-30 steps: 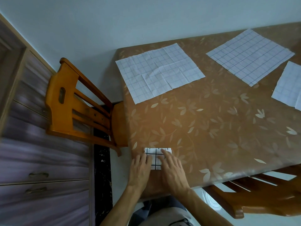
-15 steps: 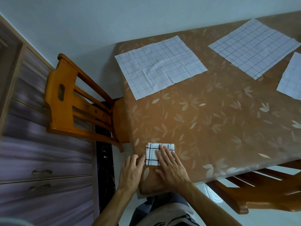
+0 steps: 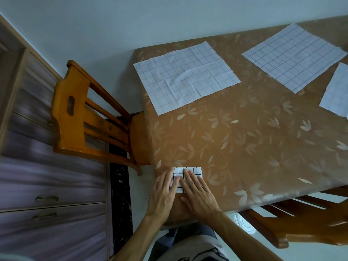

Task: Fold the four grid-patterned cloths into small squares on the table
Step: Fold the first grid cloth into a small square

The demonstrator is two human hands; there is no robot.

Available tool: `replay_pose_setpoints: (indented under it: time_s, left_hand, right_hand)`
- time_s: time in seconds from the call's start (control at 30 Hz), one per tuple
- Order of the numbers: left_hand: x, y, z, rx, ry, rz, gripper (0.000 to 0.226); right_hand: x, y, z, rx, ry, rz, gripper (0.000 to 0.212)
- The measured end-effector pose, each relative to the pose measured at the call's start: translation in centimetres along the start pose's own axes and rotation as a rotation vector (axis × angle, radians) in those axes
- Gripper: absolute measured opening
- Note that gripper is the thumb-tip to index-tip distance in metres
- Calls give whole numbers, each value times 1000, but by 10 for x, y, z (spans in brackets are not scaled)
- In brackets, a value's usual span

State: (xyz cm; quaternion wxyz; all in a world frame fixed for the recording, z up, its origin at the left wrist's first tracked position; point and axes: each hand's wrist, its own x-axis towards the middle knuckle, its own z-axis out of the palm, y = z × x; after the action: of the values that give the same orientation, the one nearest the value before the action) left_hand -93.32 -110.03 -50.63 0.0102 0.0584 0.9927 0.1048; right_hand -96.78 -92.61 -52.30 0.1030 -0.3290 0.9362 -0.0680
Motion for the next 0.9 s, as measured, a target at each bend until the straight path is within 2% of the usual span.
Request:
replay_pose_setpoints:
  time_s: [0.1,0.27,0.37,0.6,0.67,0.8,0.9]
  left_hand:
    - [3,0,3,81,7,122,53]
    - [5,-10,10,21,-176,68,71]
    - [6,-12,10,11,-163,76,68]
    - [0,-26,3,-5,-183,85,73]
    - [-2,-19,2,-61,-138,5,67]
    - [-14,2,-12,-332,39,-345,52]
    - [-22,8,-21,-513,53,-528,45]
  right_hand:
    - [-1,-2,-1,28,27,5,60]
    - [5,-9,-16,120,98,79,57]
    - [14,-9,-13,168,76,135,56]
    - [5,17,-9,95,7,186,65]
    - [2,20,-11,125,23,199,67]
    - [-3,22,-24,310,93,316,62]
    - [-14,21,-31,368,176,451,49]
